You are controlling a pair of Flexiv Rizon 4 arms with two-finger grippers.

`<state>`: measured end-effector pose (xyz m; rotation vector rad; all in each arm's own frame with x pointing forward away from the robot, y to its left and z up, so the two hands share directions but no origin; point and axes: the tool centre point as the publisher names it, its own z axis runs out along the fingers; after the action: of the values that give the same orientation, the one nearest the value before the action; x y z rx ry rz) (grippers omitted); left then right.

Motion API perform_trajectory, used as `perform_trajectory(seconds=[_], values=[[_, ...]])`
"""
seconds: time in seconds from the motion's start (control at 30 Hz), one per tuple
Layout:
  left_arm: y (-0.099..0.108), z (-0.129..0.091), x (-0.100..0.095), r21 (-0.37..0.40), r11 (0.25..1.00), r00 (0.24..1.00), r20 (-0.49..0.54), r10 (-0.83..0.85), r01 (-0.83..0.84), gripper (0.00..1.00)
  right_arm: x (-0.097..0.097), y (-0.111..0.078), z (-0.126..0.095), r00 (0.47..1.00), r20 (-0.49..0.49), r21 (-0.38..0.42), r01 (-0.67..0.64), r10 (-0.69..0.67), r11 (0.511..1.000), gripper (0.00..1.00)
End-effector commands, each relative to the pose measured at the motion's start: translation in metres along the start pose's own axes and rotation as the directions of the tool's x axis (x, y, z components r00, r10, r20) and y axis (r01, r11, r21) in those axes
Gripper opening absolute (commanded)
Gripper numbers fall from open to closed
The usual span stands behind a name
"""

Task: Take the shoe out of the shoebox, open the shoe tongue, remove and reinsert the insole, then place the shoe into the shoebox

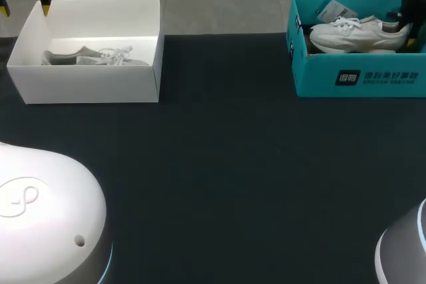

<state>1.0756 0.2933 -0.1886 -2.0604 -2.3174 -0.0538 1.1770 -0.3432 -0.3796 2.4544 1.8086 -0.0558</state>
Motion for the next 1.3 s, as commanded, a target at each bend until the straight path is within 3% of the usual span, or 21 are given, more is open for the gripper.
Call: perform_trajectory(seconds=[0.03,0.53,1.3], values=[[-0.001,0.0,0.0,-0.002,1.0,1.0,-0.002,0.0,0.0,1.0,-0.007,0.001,-0.025,1.0,0.017,0.077,-0.001,0.0,0.997,0.0],[-0.001,0.0,0.0,-0.002,1.0,1.0,-0.002,0.0,0.0,1.0,-0.015,-0.008,-0.102,0.994,0.103,-0.03,0.024,-0.021,0.999,0.0],[-0.001,0.0,0.0,-0.002,1.0,1.0,-0.002,0.0,0.0,1.0,-0.013,-0.023,-0.207,0.99,0.137,-0.162,0.06,-0.038,0.985,0.0]])
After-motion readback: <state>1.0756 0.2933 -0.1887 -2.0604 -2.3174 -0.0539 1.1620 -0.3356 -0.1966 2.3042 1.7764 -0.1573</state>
